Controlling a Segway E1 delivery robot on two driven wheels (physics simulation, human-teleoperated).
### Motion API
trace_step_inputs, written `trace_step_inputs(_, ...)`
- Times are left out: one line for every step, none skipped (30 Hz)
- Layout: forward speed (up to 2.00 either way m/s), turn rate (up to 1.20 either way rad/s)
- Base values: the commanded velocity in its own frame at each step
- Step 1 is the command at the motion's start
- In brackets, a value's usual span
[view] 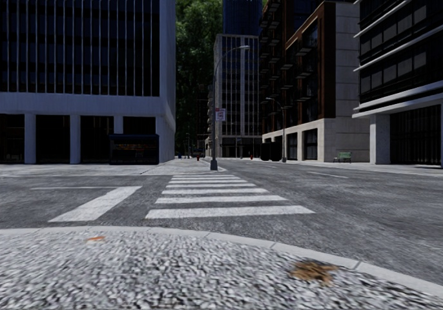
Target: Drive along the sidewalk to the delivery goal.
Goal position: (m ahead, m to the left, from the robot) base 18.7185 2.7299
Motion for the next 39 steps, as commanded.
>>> trace_step_inputs(1.99, 0.00)
trace_step_inputs(1.99, 0.00)
trace_step_inputs(1.99, 0.00)
trace_step_inputs(1.99, 0.00)
trace_step_inputs(1.99, 0.00)
trace_step_inputs(1.99, 0.00)
trace_step_inputs(1.99, 0.00)
trace_step_inputs(1.99, 0.00)
trace_step_inputs(1.99, 0.00)
trace_step_inputs(1.99, 0.00)
trace_step_inputs(1.99, 0.00)
trace_step_inputs(1.99, 0.00)
trace_step_inputs(1.99, 0.00)
trace_step_inputs(1.99, 0.00)
trace_step_inputs(1.99, 0.00)
trace_step_inputs(1.99, 0.00)
trace_step_inputs(1.99, 0.00)
trace_step_inputs(1.99, 0.00)
trace_step_inputs(1.99, 0.00)
trace_step_inputs(1.99, 0.04)
trace_step_inputs(1.99, 0.21)
trace_step_inputs(1.99, 0.33)
trace_step_inputs(1.99, 0.37)
trace_step_inputs(1.99, 0.37)
trace_step_inputs(1.99, 0.39)
trace_step_inputs(1.99, 0.39)
trace_step_inputs(1.99, 0.39)
trace_step_inputs(1.99, 0.39)
trace_step_inputs(1.99, 0.39)
trace_step_inputs(1.99, 0.39)
trace_step_inputs(1.99, 0.39)
trace_step_inputs(1.99, 0.39)
trace_step_inputs(1.99, 0.39)
trace_step_inputs(1.99, 0.37)
trace_step_inputs(1.99, 0.37)
trace_step_inputs(1.99, 0.00)
trace_step_inputs(1.99, 0.00)
trace_step_inputs(1.99, 0.00)
trace_step_inputs(1.99, 0.00)
